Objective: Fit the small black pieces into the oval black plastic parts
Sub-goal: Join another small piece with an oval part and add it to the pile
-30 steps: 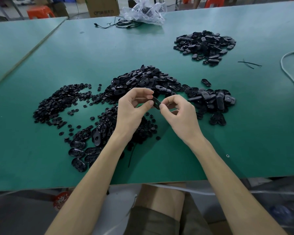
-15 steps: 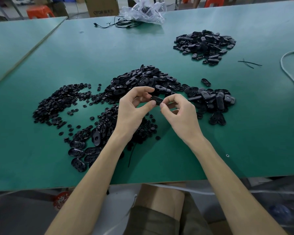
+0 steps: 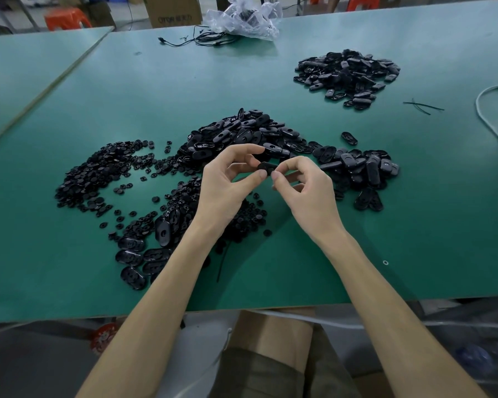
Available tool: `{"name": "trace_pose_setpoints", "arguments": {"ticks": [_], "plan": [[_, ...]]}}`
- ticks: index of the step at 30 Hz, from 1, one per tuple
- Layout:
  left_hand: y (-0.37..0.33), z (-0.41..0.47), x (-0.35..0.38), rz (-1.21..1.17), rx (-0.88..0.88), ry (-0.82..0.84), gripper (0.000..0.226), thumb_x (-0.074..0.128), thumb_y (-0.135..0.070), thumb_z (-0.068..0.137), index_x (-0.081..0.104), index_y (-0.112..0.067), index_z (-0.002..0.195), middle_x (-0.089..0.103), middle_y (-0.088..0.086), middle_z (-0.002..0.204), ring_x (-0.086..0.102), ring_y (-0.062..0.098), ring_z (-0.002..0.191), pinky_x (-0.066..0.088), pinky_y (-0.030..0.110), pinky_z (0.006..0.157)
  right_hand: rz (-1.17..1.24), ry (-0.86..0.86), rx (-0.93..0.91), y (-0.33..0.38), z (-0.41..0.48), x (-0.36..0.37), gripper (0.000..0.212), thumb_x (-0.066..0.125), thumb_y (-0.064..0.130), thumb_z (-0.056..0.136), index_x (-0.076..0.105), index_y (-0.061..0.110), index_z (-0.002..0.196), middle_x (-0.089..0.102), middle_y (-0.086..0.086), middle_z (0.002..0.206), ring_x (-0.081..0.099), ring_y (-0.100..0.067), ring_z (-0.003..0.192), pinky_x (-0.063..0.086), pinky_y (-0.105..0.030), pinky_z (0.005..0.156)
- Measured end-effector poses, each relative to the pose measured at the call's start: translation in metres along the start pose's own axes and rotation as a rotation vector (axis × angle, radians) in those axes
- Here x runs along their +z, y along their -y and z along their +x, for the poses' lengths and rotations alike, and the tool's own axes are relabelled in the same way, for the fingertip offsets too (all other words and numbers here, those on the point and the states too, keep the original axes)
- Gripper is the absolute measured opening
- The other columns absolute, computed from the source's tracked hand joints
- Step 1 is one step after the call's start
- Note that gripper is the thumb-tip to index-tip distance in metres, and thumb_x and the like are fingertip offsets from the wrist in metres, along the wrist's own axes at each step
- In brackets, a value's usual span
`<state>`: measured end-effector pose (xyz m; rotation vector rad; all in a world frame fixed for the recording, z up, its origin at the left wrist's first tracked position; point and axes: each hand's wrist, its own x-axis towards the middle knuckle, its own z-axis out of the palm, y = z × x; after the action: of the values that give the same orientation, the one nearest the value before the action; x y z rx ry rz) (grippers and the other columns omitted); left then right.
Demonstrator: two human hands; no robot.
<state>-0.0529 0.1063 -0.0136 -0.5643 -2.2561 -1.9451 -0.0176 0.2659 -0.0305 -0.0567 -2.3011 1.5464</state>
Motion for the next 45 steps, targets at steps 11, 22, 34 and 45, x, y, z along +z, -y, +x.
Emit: {"name": "trace_pose_setpoints", "arguments": {"ticks": [11,22,34,45], "plan": [[-0.0023,-0.0009,0.0016,-0.009,0.009,0.042,0.037,0.075,0.003,0.09,0.069,-0.011,0.123,0.06,0.0,0.099,0.063,0.002,0.088,0.052,0.018,0.086,0.007,-0.003,0.015,0.0001,0.0007,-0.0011,0.004,0.069,0.022,0.1,0.066,0.021,0.097,0.071,0.004,0.101,0.072,-0.021,0.095,0.058,-0.048,0.085],[0.0012,-0.0011,0.0007,-0.058,-0.043,0.061,0.033,0.076,0.0,0.09,0.072,-0.012,0.12,0.064,-0.004,0.102,0.062,0.004,0.089,0.052,0.022,0.087,0.051,-0.008,0.0,0.0007,0.0006,-0.002,0.006,0.07,0.018,0.099,0.065,0.02,0.096,0.072,0.007,0.091,0.074,-0.009,0.078,0.048,-0.016,0.068],[0.0063,0.0023,0.0,-0.394,-0.231,0.108,0.034,0.072,0.006,0.091,0.071,-0.003,0.123,0.059,0.002,0.102,0.061,0.02,0.097,0.056,0.036,0.1,0.229,-0.015,-0.057,0.0049,-0.001,-0.0041,0.012,0.072,0.007,0.096,0.07,0.016,0.104,0.07,0.002,0.095,0.07,-0.017,0.077,0.053,-0.019,0.071],[0.007,0.0032,-0.0014,-0.451,-0.29,0.126,0.031,0.072,0.004,0.091,0.071,-0.002,0.121,0.062,0.0,0.097,0.07,0.013,0.09,0.057,0.033,0.097,0.201,-0.021,-0.067,0.0028,-0.0009,-0.0032,0.01,0.072,0.013,0.096,0.071,0.023,0.098,0.072,0.007,0.094,0.071,-0.025,0.081,0.058,-0.051,0.078]]}}
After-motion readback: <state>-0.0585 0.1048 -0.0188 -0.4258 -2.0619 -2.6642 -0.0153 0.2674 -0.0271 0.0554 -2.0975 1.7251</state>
